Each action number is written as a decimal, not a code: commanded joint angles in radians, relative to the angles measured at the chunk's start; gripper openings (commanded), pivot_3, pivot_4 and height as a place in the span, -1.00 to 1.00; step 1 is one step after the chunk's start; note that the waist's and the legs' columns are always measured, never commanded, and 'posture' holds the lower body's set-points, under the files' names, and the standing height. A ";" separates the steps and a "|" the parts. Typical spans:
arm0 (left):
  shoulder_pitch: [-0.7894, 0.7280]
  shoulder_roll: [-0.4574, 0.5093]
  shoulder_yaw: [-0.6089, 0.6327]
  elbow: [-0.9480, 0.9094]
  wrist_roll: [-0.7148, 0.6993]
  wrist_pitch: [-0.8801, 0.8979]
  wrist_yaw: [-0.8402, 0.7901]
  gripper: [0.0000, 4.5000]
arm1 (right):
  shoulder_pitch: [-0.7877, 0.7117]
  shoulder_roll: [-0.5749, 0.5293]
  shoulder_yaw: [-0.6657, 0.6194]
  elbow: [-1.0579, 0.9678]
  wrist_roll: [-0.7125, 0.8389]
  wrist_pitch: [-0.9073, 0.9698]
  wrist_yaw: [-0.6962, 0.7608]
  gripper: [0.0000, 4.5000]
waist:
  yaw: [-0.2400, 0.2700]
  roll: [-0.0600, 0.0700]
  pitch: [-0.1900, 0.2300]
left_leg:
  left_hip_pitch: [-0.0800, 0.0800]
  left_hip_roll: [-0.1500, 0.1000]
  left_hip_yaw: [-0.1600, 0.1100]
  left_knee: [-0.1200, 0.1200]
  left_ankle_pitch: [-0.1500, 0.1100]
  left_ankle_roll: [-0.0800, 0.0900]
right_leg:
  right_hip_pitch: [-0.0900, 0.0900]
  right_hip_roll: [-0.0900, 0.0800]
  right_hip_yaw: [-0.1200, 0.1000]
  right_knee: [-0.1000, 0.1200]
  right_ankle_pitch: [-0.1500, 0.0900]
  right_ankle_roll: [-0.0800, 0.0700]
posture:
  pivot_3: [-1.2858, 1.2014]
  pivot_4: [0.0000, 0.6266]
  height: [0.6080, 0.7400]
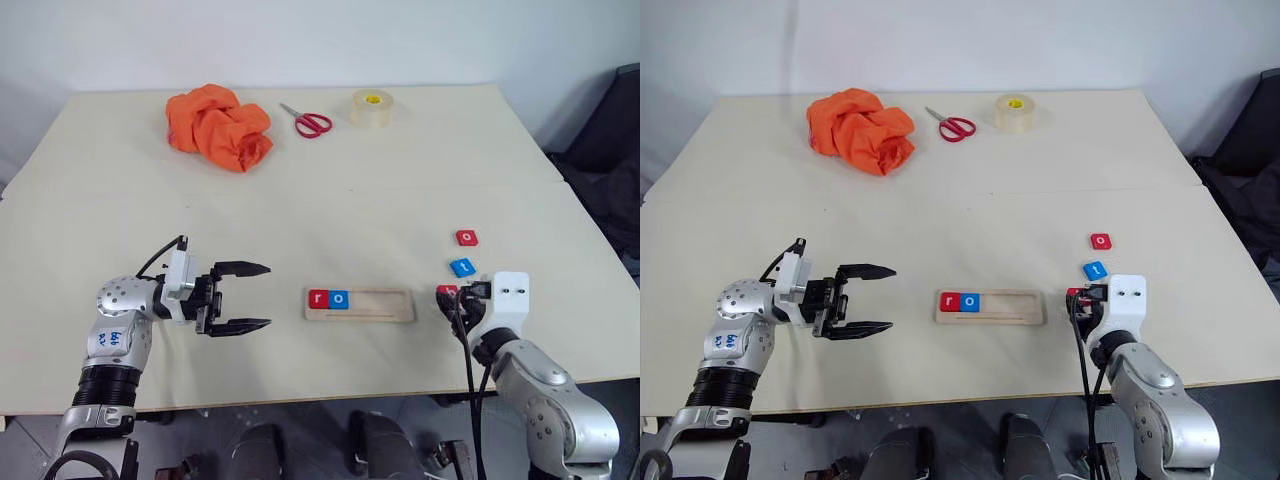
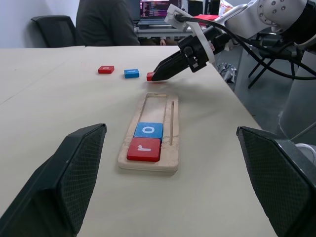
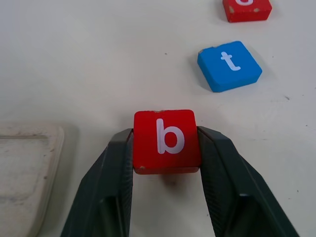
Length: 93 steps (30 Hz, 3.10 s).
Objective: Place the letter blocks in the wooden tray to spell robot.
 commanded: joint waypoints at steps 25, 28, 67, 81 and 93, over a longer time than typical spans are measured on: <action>0.222 0.002 0.059 -0.256 -0.041 0.017 0.138 1.00 | -0.399 -0.761 0.356 0.623 -0.149 -0.555 1.068 1.00 | 0.001 -0.001 0.000 | 0.000 0.000 0.002 0.001 0.000 0.000 | 0.000 -0.001 0.000 -0.001 0.001 0.001 | 0.03 -0.52 1.00; 0.269 0.003 0.074 -0.301 -0.044 0.023 0.166 1.00 | -0.453 -0.758 0.408 0.689 -0.182 -0.586 1.136 1.00 | 0.000 -0.001 0.000 | 0.001 0.000 0.002 0.001 0.000 0.000 | 0.000 -0.001 0.000 -0.001 0.001 0.001 | 0.03 -0.52 1.00; 0.230 0.012 0.071 -0.229 -0.033 -0.031 0.142 1.00 | -0.825 -0.501 0.731 0.326 -0.197 0.037 1.002 -0.35 | -0.001 0.000 0.001 | -0.001 0.001 0.003 0.002 -0.001 -0.001 | -0.002 -0.002 -0.001 0.001 0.000 0.000 | 0.03 -0.52 1.00; 0.283 0.009 0.079 -0.287 -0.039 -0.028 0.193 1.00 | -0.867 -0.460 0.837 0.440 -0.279 -0.045 1.004 -0.35 | -0.002 0.000 0.001 | -0.001 0.001 0.003 0.002 -0.001 -0.001 | -0.003 -0.002 -0.001 0.001 0.000 -0.001 | 0.03 -0.52 1.00; 0.284 0.010 0.075 -0.294 -0.038 -0.024 0.211 1.00 | -0.855 -0.432 0.848 0.460 -0.293 -0.063 1.016 -0.35 | -0.002 0.000 0.001 | -0.001 0.001 0.003 0.002 -0.001 -0.001 | -0.003 -0.002 -0.001 0.002 0.000 -0.001 | 0.03 -0.52 1.00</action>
